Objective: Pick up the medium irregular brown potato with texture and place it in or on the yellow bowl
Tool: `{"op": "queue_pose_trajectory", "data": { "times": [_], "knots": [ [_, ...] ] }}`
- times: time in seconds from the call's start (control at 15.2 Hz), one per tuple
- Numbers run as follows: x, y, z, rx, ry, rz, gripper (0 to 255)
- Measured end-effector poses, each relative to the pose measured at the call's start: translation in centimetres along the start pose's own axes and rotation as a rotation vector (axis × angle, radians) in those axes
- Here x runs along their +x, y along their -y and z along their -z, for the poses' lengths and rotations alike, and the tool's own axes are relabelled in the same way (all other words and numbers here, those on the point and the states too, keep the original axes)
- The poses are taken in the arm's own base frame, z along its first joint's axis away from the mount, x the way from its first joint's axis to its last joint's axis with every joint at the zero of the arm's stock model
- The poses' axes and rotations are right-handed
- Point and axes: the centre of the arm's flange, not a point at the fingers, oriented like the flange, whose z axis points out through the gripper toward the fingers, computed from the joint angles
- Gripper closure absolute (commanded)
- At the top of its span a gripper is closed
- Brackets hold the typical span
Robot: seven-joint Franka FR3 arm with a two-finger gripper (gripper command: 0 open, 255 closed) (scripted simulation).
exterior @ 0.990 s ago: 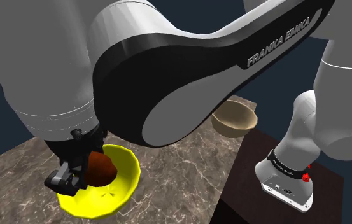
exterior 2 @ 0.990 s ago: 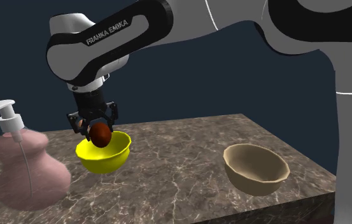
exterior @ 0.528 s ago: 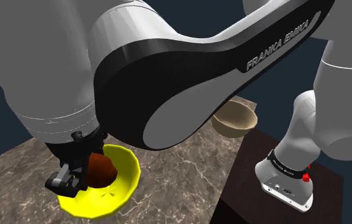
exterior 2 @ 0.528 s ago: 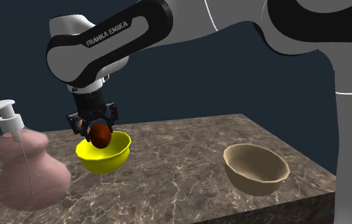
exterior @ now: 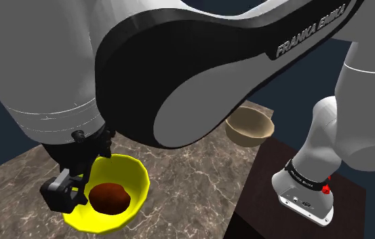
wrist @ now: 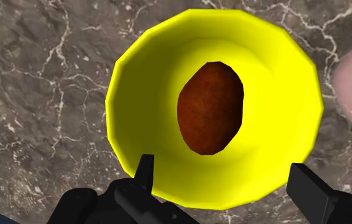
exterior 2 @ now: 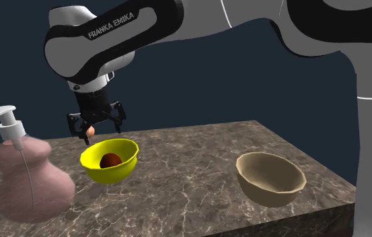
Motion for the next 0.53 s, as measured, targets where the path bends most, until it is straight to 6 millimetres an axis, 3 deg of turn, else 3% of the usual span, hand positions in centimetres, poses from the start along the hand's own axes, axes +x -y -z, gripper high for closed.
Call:
{"op": "queue_pose_trajectory", "data": {
  "times": [0.2, 0.53],
  "knots": [
    [0.1, 0.1, 2.5, 0.000, 0.000, 0.000, 0],
    [0.0, 0.0, 3.2, 0.000, 0.001, 0.000, 0]
  ]
}}
